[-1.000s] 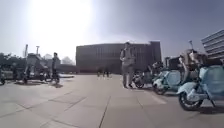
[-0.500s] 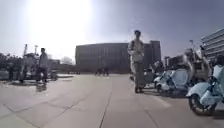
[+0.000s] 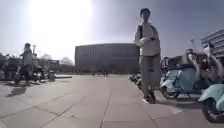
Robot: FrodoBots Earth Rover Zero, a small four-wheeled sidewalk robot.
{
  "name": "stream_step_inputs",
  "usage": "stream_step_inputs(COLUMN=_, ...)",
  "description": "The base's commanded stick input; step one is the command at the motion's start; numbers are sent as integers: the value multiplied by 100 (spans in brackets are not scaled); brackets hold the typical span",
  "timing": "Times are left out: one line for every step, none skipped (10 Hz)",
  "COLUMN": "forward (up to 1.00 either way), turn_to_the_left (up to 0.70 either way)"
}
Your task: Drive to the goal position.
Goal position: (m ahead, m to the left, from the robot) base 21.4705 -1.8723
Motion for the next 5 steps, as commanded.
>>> stream_step_inputs(forward=50, turn_to_the_left=-17)
stream_step_inputs(forward=50, turn_to_the_left=0)
stream_step_inputs(forward=50, turn_to_the_left=0)
stream_step_inputs(forward=50, turn_to_the_left=0)
stream_step_inputs(forward=50, turn_to_the_left=0)
